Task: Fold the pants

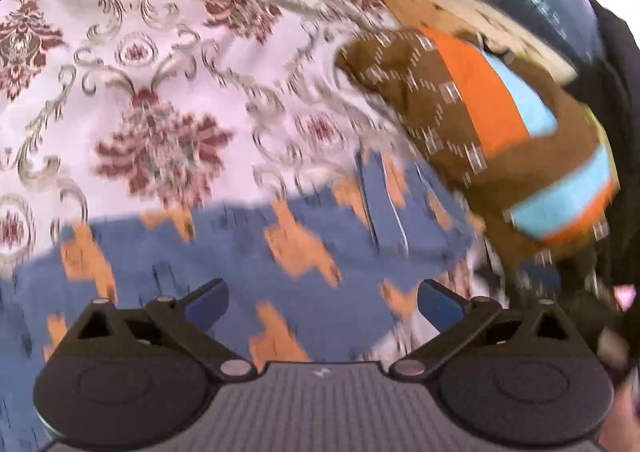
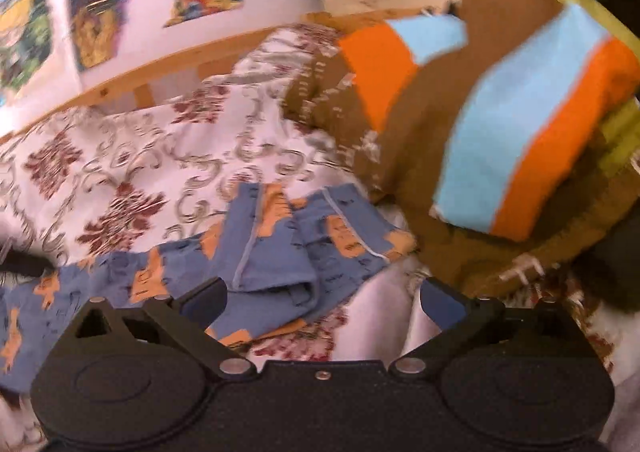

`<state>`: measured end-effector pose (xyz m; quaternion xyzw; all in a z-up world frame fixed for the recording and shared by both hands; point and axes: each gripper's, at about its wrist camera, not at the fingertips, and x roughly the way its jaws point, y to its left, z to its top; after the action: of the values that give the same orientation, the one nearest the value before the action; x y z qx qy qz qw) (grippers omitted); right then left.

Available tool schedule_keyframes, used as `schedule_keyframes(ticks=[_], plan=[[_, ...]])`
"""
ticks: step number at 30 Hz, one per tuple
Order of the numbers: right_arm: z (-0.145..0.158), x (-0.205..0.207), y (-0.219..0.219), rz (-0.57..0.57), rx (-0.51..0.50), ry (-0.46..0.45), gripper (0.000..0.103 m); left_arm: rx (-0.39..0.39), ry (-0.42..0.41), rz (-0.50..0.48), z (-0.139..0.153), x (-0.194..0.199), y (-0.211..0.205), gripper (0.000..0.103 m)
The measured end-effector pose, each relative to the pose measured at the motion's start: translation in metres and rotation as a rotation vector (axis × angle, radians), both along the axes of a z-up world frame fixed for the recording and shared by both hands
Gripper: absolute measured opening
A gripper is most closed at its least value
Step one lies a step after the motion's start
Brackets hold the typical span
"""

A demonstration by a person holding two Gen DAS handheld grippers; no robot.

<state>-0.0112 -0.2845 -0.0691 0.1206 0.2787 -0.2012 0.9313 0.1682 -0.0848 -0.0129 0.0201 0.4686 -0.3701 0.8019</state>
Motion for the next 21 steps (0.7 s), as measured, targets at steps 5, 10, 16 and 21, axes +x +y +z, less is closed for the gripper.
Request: schedule_keyframes(ticks=[5, 10, 16, 21], plan=[[-0.001, 0.013, 0.039, 0.139, -0.258, -0.003, 0.102, -0.005, -0.064, -0.043, 0.007, 0.05, -0.046, 0.103], [-0.022, 0.04, 0.068, 0.262, -0.513, 0.092, 0.102, 0.002, -0.055, -0.225, -0.01, 0.091, -0.108, 0.103], [-0.041, 0.059, 0.073, 0.297, -0.631, 0.14, 0.102, 0.085, -0.038, -0.407, -0.051, 0.119, -0.16, 0.103], [-0.049, 0.068, 0.08, 0.327, -0.664, 0.145, 0.102, 0.043, 0.053, -0.437, -0.062, 0.133, -0.175, 0.103]])
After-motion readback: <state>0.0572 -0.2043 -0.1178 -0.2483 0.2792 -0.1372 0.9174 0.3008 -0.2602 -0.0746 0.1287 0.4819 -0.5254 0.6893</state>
